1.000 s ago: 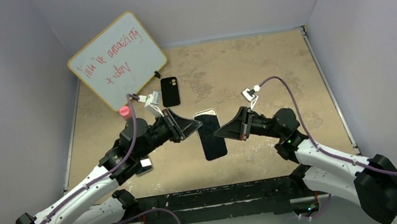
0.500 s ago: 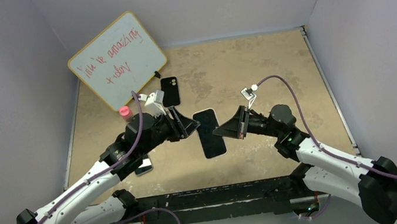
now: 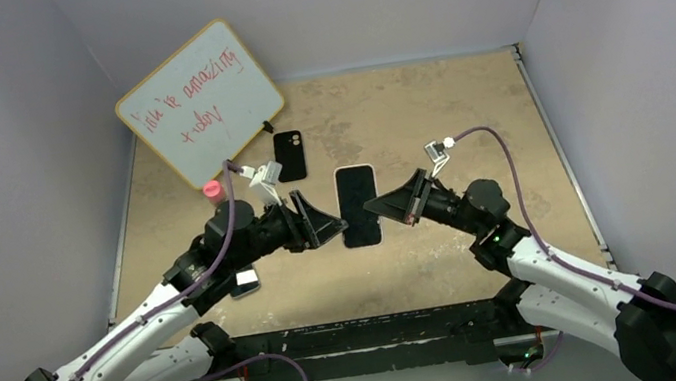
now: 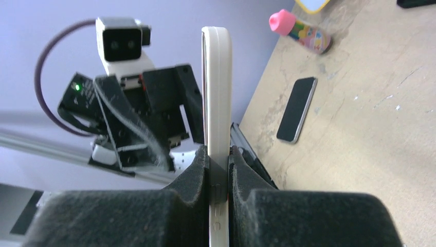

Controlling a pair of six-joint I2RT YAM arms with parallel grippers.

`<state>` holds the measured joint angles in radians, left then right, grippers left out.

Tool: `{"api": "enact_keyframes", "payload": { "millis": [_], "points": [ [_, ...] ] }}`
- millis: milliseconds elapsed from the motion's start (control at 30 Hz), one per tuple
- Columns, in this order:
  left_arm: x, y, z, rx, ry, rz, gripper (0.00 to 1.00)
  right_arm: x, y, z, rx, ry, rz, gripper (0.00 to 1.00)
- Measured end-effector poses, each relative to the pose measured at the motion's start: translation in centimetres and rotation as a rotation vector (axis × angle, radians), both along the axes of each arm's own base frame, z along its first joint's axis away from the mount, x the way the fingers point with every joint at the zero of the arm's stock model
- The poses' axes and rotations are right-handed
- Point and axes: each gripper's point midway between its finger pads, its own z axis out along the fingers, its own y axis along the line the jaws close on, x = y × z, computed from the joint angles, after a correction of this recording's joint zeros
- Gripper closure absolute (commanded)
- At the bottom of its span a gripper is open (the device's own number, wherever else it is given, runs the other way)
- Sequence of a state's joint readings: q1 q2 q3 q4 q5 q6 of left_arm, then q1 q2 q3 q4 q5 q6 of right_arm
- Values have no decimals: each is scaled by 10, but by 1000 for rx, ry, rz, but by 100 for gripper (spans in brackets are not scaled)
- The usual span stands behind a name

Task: Put the phone into the phone case

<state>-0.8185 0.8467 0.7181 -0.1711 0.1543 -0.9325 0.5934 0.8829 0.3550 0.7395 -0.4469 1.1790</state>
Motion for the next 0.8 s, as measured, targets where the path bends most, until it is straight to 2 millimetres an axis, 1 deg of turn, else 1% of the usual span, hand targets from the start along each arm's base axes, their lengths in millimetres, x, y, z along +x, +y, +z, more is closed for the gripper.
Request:
{"api": "enact_keyframes", "payload": {
  "millis": [167,300,433,500,800],
  "points": [
    [-19,-11,5,-110,10,-103,37,14,-3,5,38,23,-68,100],
    [-26,-19,-1,-155,41,-154,42,21,-2,10,75,40,-93,100],
    [-26,-25,-5,-169,60,-176,52,25,-2,12,94,49,-107,100],
    [-25,-27,-5,-174,65,-177,55,25,-3,14,102,46,-109,100],
    [-21,-25,-2,-181,50,-152,57,26,-2,16,115,49,-109,100]
  ]
}}
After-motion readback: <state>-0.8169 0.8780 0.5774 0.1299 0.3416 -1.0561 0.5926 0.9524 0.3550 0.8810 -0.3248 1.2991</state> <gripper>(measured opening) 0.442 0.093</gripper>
